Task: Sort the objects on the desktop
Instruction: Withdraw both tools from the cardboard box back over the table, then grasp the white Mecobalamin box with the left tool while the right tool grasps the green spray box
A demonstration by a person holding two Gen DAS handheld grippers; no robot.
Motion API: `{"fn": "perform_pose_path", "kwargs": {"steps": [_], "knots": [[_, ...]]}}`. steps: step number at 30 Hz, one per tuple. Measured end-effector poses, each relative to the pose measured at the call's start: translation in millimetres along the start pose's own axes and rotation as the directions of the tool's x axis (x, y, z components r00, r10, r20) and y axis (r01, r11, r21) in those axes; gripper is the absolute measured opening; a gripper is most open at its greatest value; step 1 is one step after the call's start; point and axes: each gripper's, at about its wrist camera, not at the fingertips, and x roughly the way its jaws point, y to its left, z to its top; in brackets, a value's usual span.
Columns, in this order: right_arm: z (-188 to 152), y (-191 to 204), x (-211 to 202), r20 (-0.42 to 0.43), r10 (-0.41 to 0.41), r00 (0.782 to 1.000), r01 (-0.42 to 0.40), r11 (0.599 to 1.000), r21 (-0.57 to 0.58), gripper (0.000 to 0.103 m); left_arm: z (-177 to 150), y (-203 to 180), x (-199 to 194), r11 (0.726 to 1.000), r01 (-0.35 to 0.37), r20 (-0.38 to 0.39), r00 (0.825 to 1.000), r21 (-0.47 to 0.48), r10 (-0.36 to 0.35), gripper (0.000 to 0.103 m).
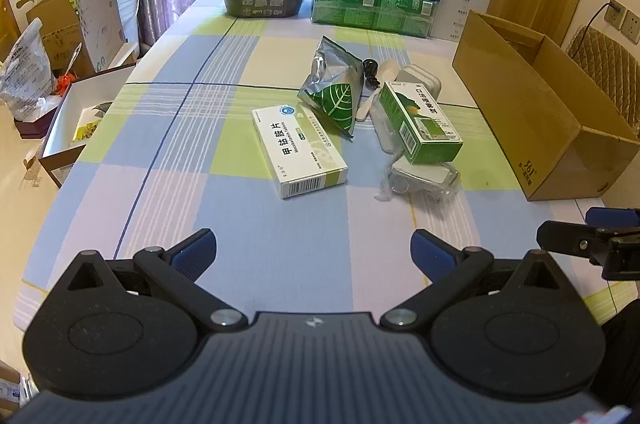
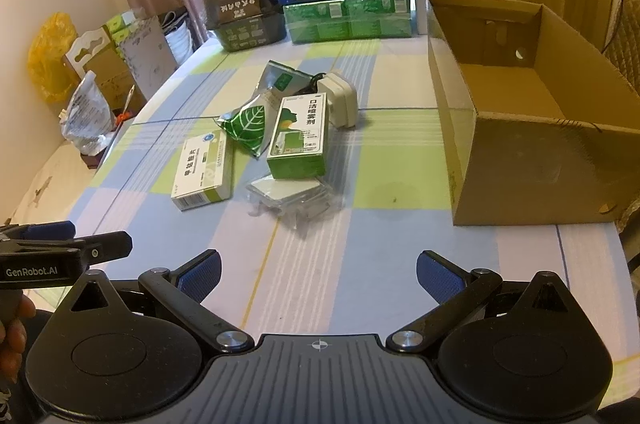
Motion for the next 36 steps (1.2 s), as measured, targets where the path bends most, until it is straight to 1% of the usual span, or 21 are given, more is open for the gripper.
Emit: {"fn": "perform_pose_path", "kwargs": {"steps": [8, 19, 26, 30, 36], "knots": [[5.0, -0.2, 7.3, 0.004, -0.002, 1.0, 0.002, 1.0, 0.003, 0.101, 1.8, 5.0, 3.6, 1.0, -0.006, -0.006, 1.0, -0.001, 0.006, 0.102], [33.5, 5.6, 30.7, 0.033, 0.02, 0.999, -0.02, 1.0, -0.015, 0.101, 20.7, 11.2, 25.4, 1.0, -0.028, -0.026, 0.999, 0.001, 0.028, 0.102], [51.7, 8.6, 53.3, 0.047, 0.026, 0.999, -0.024, 0.999, -0.035, 0.101, 37.8, 13.8, 51.8, 1.0, -0.029, -0.031, 0.999, -0.004, 0.029, 0.102], [59.7, 6.3, 69.5, 0.04, 0.008, 0.999, -0.006, 0.999, -0.043, 0.101, 45.7, 15.3, 70.8, 1.0, -0.029, -0.037, 0.999, -0.012, 0.029, 0.102], [69.1, 7.2, 91.8, 0.036, 0.018, 0.999, -0.015, 0.997, -0.078, 0.101, 56.7, 16.8, 101.8, 0.999, -0.025, -0.039, 0.999, -0.03, 0.024, 0.102]]}}
